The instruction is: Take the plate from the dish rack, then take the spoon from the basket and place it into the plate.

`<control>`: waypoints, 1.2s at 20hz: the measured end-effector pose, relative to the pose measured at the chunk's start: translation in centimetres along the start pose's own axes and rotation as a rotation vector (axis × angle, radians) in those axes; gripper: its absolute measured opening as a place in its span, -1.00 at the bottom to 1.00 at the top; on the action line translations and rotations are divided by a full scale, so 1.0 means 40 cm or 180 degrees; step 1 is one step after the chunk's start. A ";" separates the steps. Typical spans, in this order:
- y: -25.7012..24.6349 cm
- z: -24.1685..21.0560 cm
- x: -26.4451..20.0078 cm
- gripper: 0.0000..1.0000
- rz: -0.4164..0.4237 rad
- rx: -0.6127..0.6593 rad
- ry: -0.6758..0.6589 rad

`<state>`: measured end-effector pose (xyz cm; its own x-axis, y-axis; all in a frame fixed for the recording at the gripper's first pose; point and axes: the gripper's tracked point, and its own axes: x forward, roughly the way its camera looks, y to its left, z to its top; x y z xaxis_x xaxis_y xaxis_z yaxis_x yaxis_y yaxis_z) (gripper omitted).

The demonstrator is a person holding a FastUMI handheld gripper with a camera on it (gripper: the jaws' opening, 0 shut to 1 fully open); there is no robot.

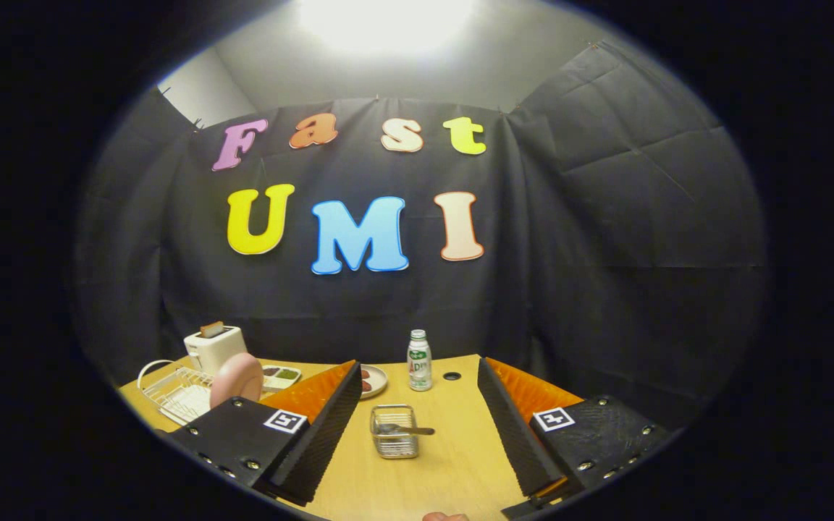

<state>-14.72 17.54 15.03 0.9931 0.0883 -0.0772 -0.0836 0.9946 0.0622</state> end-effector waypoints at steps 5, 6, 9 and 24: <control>0.190 0.034 0.056 0.96 0.0534 -0.0022 0.0107; 0.229 0.036 0.067 0.96 0.0662 -0.0018 0.0179; 0.348 0.014 0.109 0.96 0.1057 0.0040 0.0467; 0.637 -0.325 0.310 0.99 0.1471 0.0085 0.2939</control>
<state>-5.59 44.71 2.70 0.4134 0.4808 -0.7733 -0.4279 0.8522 0.3012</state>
